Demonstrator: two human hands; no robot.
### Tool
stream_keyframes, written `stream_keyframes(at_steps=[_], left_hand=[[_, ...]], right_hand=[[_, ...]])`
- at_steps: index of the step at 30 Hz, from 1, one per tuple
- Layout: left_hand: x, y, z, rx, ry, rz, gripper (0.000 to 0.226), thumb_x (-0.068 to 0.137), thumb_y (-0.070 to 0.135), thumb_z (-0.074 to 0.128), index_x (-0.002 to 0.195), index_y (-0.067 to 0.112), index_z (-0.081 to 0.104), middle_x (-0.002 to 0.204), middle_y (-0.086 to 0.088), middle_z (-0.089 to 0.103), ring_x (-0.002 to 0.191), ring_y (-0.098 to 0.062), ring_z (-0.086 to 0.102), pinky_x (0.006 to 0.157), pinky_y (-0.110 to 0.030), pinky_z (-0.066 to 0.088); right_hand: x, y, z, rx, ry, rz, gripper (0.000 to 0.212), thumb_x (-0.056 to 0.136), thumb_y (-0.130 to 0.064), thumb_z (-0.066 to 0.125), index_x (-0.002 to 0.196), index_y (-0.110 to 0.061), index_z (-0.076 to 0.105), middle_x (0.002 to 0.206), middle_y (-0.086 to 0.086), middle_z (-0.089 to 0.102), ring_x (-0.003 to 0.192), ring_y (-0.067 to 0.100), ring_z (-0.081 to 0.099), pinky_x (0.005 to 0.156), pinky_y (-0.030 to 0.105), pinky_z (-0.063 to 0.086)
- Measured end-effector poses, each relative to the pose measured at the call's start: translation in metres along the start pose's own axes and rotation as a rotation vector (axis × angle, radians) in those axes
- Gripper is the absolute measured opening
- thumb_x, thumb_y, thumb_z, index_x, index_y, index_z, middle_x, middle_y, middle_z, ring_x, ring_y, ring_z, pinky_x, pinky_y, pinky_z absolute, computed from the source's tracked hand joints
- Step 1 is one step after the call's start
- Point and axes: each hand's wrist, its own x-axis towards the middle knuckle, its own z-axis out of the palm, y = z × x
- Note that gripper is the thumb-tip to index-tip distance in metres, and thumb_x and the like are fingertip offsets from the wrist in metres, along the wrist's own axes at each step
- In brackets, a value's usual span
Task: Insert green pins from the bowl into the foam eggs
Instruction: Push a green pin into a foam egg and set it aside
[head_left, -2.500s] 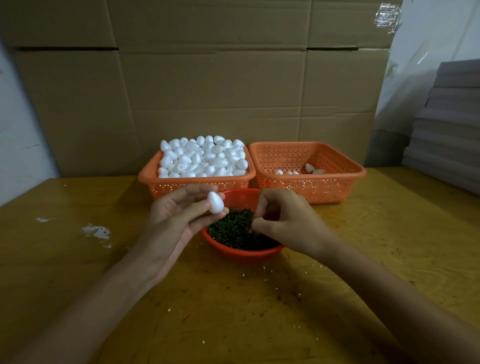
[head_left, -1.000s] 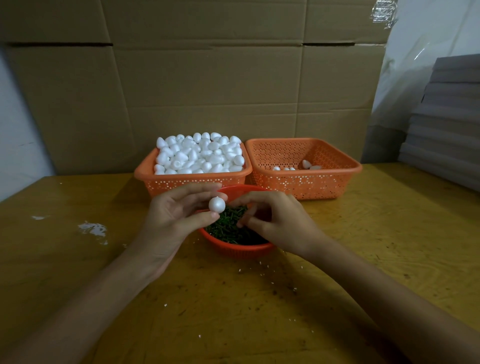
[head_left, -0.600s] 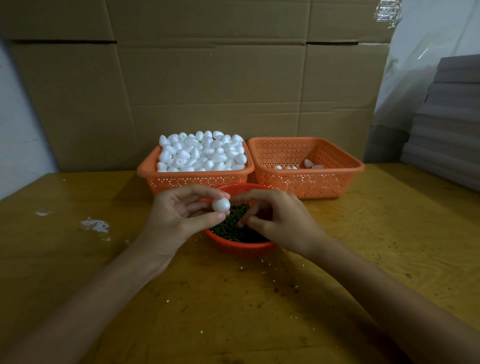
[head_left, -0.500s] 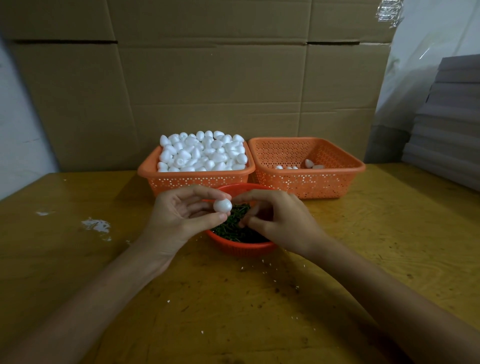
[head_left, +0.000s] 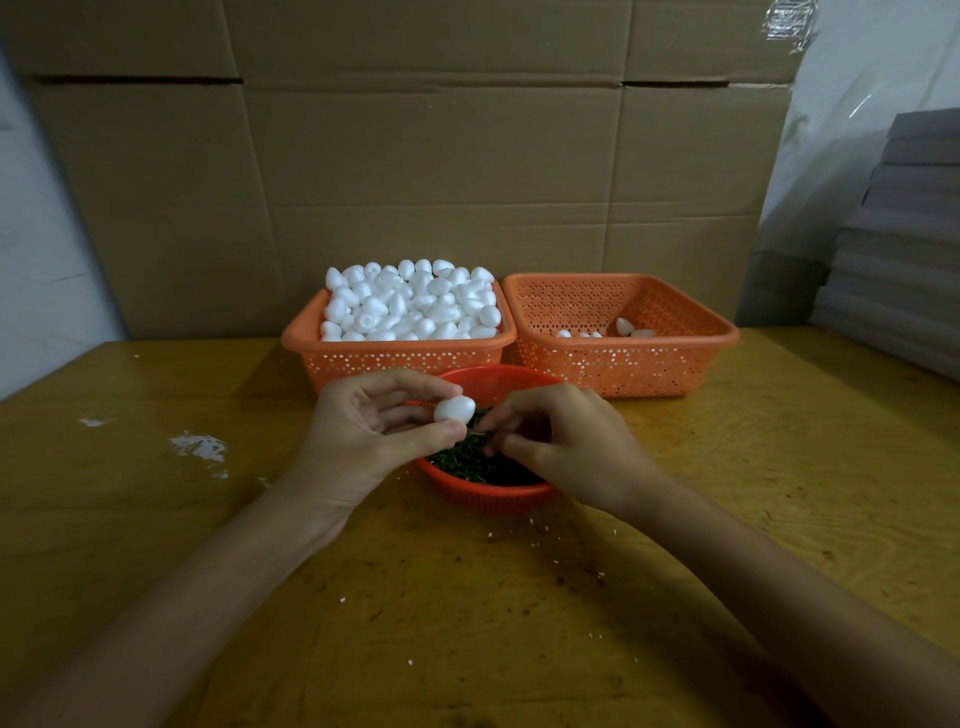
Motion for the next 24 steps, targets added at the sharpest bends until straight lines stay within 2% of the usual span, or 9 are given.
stream_keyframes(at_steps=[8, 12, 15, 18, 24], left_hand=[[0.0008, 0.0001, 0.0012, -0.02, 0.012, -0.018, 0.03, 0.067, 0.014, 0.09, 0.095, 0.017, 0.082, 0.1, -0.013, 0.08, 0.086, -0.026, 0.078, 0.076, -0.025, 0.061], [0.0013, -0.0008, 0.0008, -0.026, 0.018, -0.02, 0.03, 0.069, 0.013, 0.09, 0.097, 0.013, 0.081, 0.097, -0.015, 0.08, 0.085, -0.027, 0.078, 0.077, -0.026, 0.061], [0.0016, -0.0013, 0.0003, -0.023, 0.027, -0.022, 0.033, 0.071, 0.014, 0.095, 0.099, 0.01, 0.08, 0.096, -0.015, 0.08, 0.087, -0.023, 0.077, 0.079, -0.026, 0.06], [0.0015, -0.0005, 0.0008, -0.025, 0.028, -0.032, 0.036, 0.068, 0.023, 0.094, 0.099, 0.013, 0.081, 0.097, -0.014, 0.08, 0.091, -0.023, 0.077, 0.082, -0.026, 0.06], [0.001, 0.0007, 0.0012, -0.118, 0.058, -0.058, 0.031, 0.068, 0.021, 0.091, 0.098, 0.015, 0.083, 0.099, -0.019, 0.08, 0.088, -0.03, 0.079, 0.079, -0.026, 0.062]], right_hand=[[-0.0001, -0.0009, 0.001, 0.036, 0.01, -0.005, 0.01, 0.098, -0.026, 0.065, 0.103, -0.034, 0.062, 0.089, -0.025, 0.076, 0.092, -0.005, 0.068, 0.085, 0.039, 0.055], [-0.0005, 0.0001, 0.0015, 0.02, 0.027, -0.006, 0.011, 0.093, -0.027, 0.07, 0.101, -0.033, 0.065, 0.094, -0.018, 0.072, 0.092, 0.001, 0.066, 0.084, 0.039, 0.053], [-0.0003, 0.0009, 0.0003, 0.02, 0.035, -0.007, 0.011, 0.09, -0.024, 0.073, 0.098, -0.031, 0.067, 0.087, -0.014, 0.066, 0.083, 0.003, 0.062, 0.078, 0.036, 0.051], [0.0003, 0.0015, -0.0014, 0.062, 0.046, -0.006, 0.011, 0.09, -0.02, 0.074, 0.097, -0.027, 0.069, 0.08, -0.011, 0.065, 0.075, 0.004, 0.06, 0.07, 0.033, 0.048], [-0.0006, 0.0006, -0.0035, 0.143, 0.056, -0.025, 0.014, 0.091, -0.014, 0.073, 0.099, -0.019, 0.063, 0.085, -0.006, 0.07, 0.08, 0.012, 0.065, 0.077, 0.045, 0.052]])
